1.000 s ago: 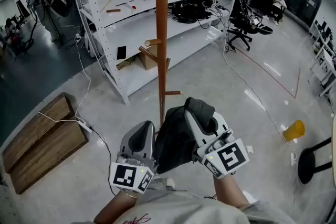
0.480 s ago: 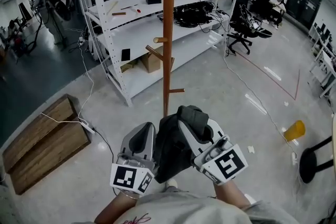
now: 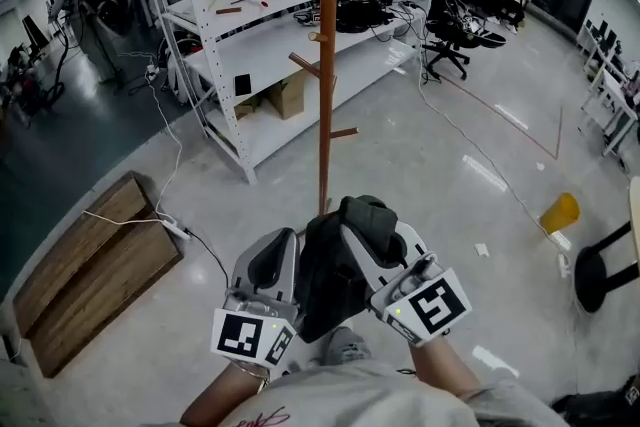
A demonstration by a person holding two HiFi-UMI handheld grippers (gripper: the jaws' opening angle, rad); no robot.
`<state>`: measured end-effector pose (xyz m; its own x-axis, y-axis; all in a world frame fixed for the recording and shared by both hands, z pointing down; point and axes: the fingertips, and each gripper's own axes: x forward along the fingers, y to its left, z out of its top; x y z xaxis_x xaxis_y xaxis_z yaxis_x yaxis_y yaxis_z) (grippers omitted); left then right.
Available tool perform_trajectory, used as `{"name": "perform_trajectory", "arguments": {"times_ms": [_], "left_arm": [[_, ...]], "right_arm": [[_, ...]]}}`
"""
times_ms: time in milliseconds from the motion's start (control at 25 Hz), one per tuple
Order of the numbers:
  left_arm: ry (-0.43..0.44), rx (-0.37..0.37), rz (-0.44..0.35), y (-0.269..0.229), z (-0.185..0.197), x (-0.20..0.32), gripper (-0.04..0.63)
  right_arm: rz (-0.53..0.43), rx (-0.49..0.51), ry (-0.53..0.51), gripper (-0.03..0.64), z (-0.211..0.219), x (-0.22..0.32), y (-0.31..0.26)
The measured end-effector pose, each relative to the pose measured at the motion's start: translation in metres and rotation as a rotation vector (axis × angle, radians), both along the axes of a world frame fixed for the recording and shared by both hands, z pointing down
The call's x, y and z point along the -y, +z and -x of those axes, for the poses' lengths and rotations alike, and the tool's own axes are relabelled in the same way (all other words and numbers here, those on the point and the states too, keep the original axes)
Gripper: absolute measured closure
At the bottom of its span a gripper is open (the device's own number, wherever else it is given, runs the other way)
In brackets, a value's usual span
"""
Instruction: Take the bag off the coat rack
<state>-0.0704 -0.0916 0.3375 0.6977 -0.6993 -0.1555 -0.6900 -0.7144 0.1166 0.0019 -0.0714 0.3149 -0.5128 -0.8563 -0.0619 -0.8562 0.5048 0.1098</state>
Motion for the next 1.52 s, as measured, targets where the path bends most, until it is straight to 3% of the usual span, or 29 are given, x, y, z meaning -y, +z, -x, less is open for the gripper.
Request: {"name": "perform_trajectory", "arguments": {"times_ms": [360,680,1000,1520], "left_arm": [[0.044,-0.002,0.0,-0.002,0.029,-0.056,0.577],[0.039,-0.017,-0.017,-0.01,0.032,-0.085,0.577],[0.011,-0.007,-0.031,-0.016,0.025,-0.106,0.577],[0.013,0.007,-0.006,-0.002,0.015,-0.123,0.577]], "right_arm": [[-0.007,0.019,0.016,0.58,0.034,-0.058,-0.002],[0.015,0.026,-0.015,0.58,0.051,-0.095,0.0],[0.013,0.022,-0.028,0.58,0.051,-0.117,-0.004],[0.07,0.001,0.0,0.58,0.035,-0.13,0.034]]}}
